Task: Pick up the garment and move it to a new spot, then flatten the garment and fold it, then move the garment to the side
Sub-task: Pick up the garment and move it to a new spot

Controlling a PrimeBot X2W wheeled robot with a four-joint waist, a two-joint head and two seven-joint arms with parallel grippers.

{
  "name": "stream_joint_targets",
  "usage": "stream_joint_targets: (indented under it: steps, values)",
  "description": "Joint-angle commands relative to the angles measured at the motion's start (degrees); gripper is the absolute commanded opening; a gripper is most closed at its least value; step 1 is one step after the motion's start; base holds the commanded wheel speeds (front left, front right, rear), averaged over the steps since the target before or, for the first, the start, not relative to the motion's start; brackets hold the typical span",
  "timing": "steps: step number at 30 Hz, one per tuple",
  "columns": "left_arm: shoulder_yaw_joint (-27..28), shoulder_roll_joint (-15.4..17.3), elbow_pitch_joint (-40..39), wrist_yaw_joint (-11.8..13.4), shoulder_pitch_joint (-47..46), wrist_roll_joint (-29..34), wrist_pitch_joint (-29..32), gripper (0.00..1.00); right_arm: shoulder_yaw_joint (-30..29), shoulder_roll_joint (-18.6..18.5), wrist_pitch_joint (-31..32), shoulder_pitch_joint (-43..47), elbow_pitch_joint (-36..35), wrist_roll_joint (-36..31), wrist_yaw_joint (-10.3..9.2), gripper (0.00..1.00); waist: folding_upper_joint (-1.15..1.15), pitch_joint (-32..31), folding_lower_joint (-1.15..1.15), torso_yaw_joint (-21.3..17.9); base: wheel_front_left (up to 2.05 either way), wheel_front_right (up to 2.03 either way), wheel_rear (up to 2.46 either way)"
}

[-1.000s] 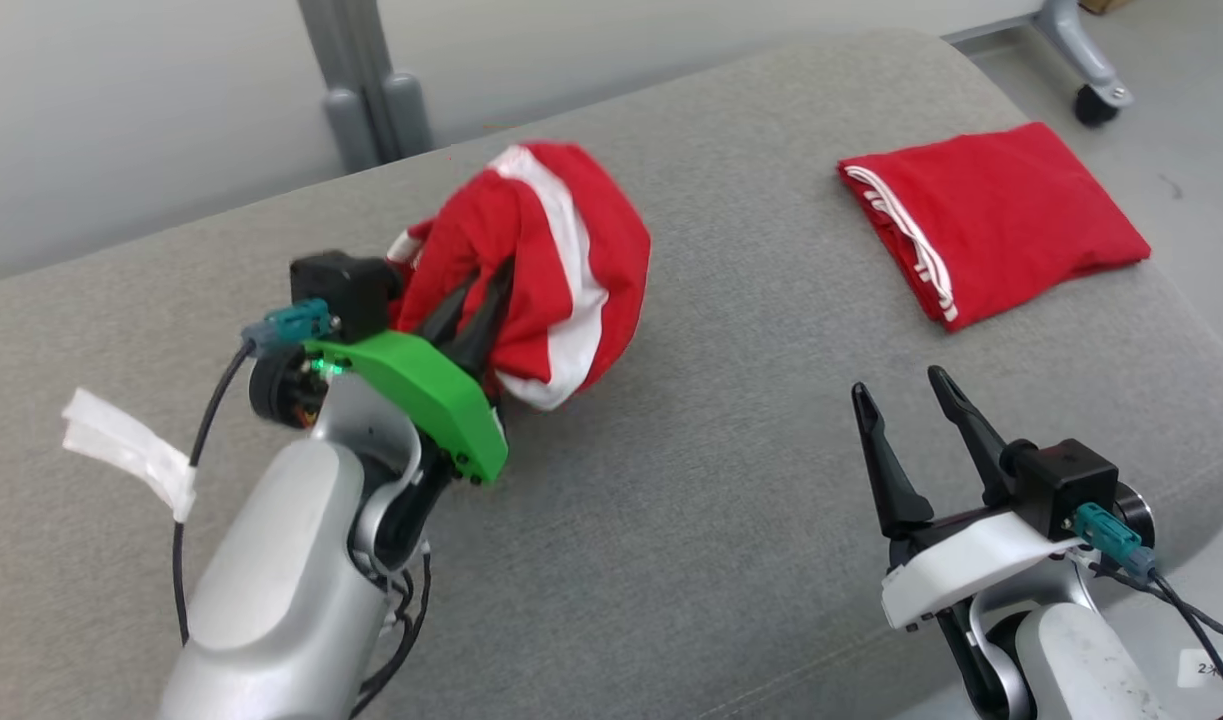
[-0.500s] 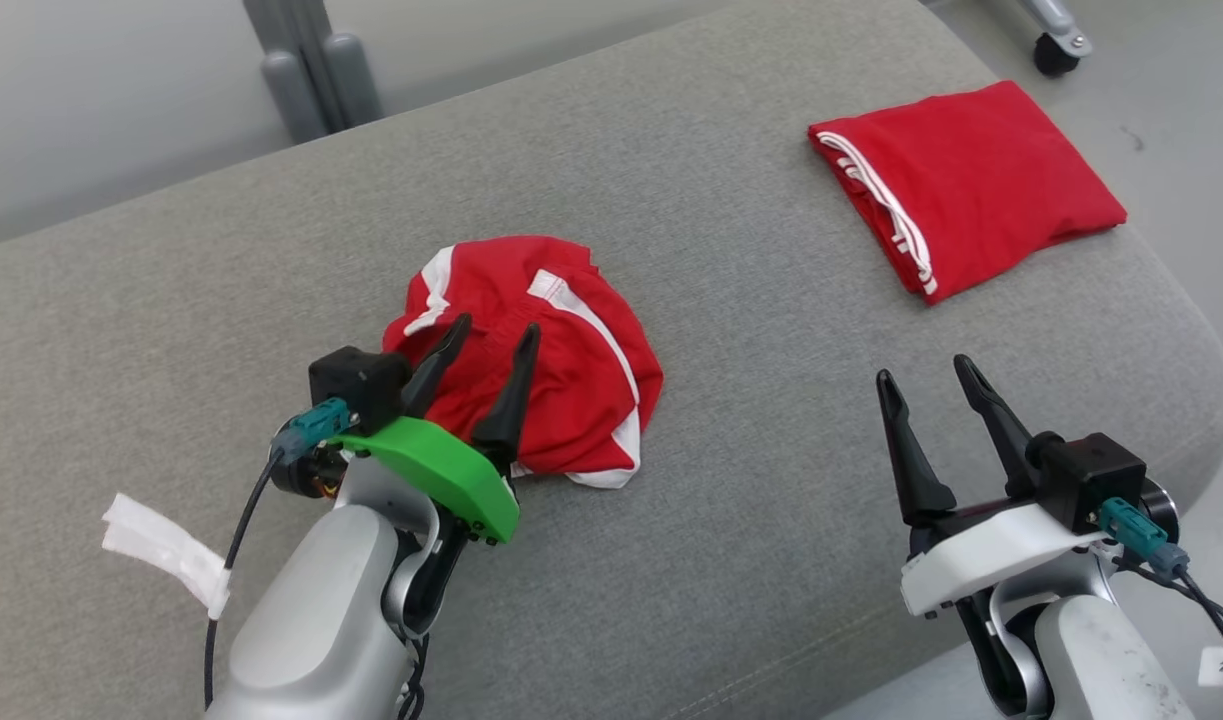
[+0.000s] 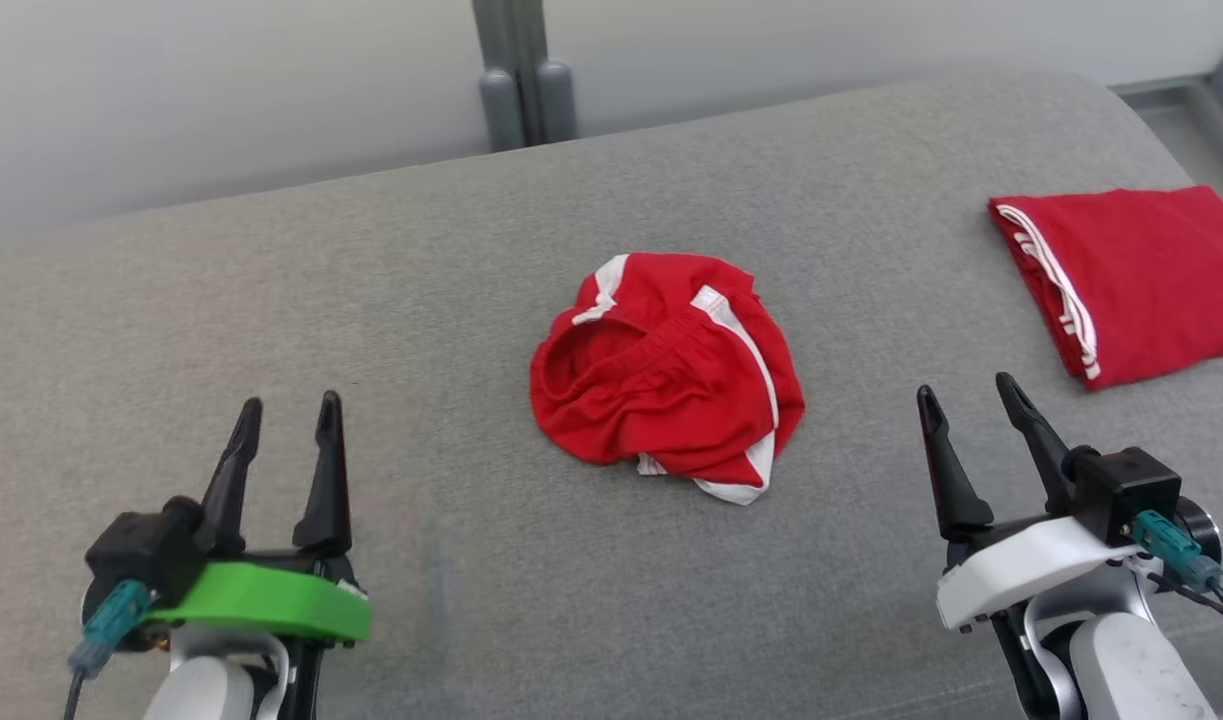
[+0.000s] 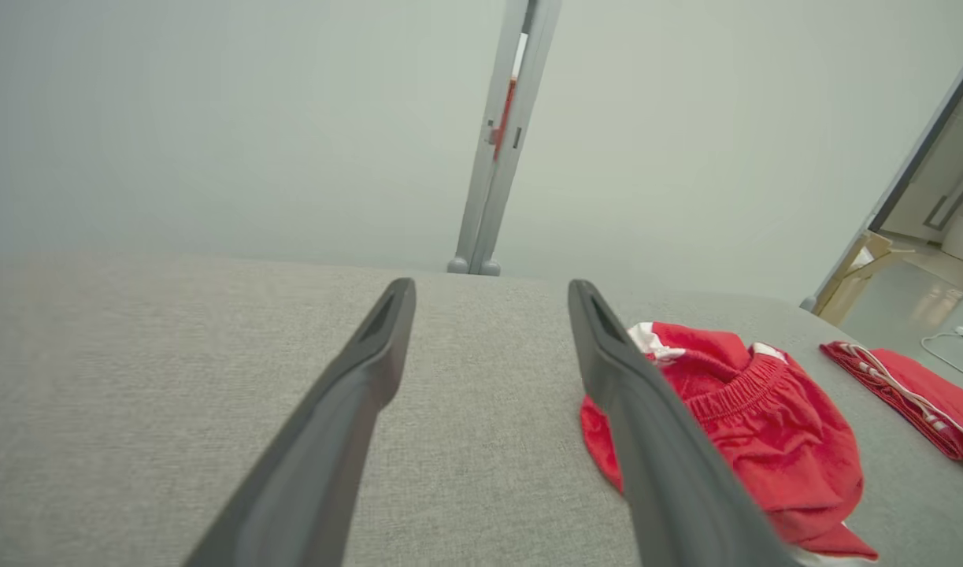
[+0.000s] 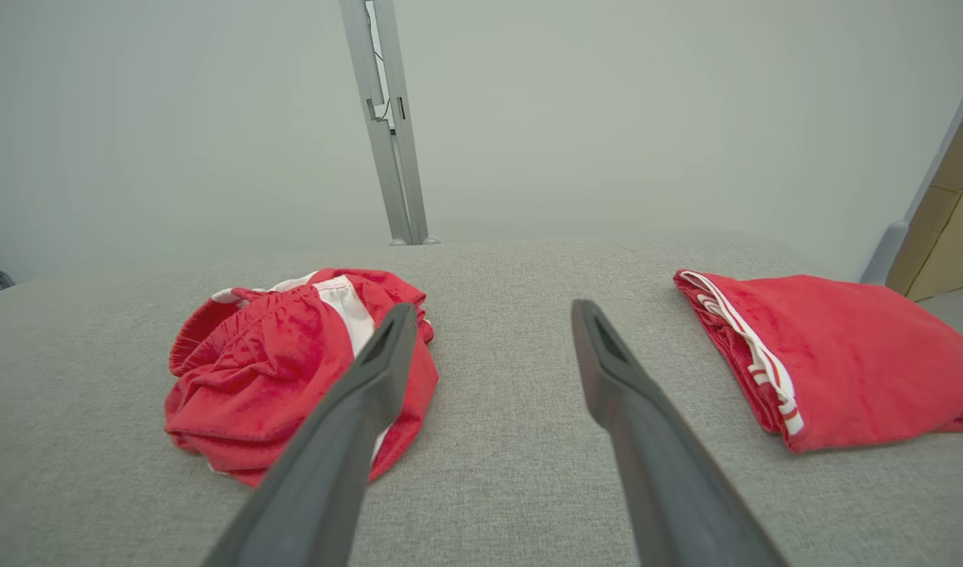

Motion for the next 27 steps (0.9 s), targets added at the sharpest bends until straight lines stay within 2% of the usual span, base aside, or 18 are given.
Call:
stream_joint_targets:
  steps: [1,5,11,16,27]
  values:
    - [1.37,0.2,-2.24,0.78,3.36,1.36,-0.08,1.0,-0.47,-0.05,0.16,1.47,0.03,-0.17,-0.11,1.0,0.0,-4.53,0.0,5.91,0.0,0.0,0.0]
    - [5.34,-0.24,-6.73,1.68,8.52,2.2,-0.1,1.0,-1.31,-0.09,0.33,2.52,0.57,0.02,-0.11,1.0,0.0,-5.64,0.0,7.99,0.0,0.0,0.0]
    - [7.23,1.44,-7.45,2.08,12.91,4.27,-0.11,1.0,-1.34,-0.38,0.51,3.43,2.85,0.74,-0.11,1.0,0.0,-6.36,0.0,9.72,0.0,0.0,0.0]
    - [7.13,2.01,-5.24,2.37,15.35,5.51,-0.12,1.0,-1.48,0.12,0.19,4.37,4.5,0.98,-0.11,1.0,0.0,-6.83,0.0,9.87,0.0,0.0,0.0]
    - [7.91,0.04,-4.17,1.65,16.59,5.94,-0.12,1.0,-1.57,0.08,0.83,4.97,4.03,0.71,-0.11,1.0,0.0,-6.58,0.0,8.93,0.0,0.0,0.0]
